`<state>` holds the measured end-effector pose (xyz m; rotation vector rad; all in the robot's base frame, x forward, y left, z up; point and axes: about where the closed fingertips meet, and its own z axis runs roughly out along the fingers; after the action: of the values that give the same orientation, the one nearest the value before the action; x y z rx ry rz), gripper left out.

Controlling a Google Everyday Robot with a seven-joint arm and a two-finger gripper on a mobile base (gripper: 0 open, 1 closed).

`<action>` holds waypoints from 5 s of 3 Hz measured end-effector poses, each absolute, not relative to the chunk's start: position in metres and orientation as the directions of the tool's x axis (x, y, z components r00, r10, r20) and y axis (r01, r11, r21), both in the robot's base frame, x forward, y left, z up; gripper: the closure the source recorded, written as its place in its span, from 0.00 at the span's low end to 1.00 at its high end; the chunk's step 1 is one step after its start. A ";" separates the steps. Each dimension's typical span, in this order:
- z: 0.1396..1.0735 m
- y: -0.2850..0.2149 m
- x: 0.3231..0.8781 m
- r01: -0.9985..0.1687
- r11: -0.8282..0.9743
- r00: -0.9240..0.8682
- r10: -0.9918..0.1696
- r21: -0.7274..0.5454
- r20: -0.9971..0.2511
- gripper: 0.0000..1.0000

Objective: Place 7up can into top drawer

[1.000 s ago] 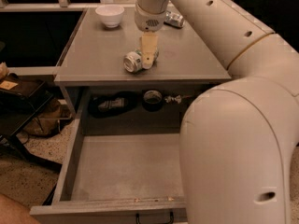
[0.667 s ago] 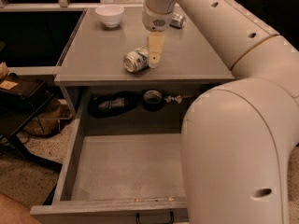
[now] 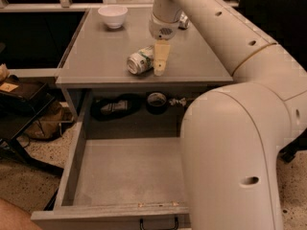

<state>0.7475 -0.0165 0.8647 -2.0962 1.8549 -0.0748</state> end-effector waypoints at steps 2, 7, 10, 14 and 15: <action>0.840 0.002 0.751 -0.967 -0.129 0.179 -0.956 -0.219 -0.230 0.19; 0.942 -0.039 0.707 -0.891 0.079 0.090 -0.935 -0.447 -0.344 1.00; 0.951 -0.041 0.629 -0.876 0.081 0.097 -0.936 -0.476 -0.339 1.00; 0.843 -0.050 0.586 -0.912 0.223 -0.057 -0.900 -0.344 -0.433 1.00; 0.819 -0.055 0.554 -0.919 0.259 -0.122 -0.903 -0.296 -0.411 1.00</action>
Offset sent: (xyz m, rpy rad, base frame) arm 0.0044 0.0195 -0.0301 0.0544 0.1433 0.0759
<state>0.5535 -0.0552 0.8193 -1.6467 2.0263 0.0412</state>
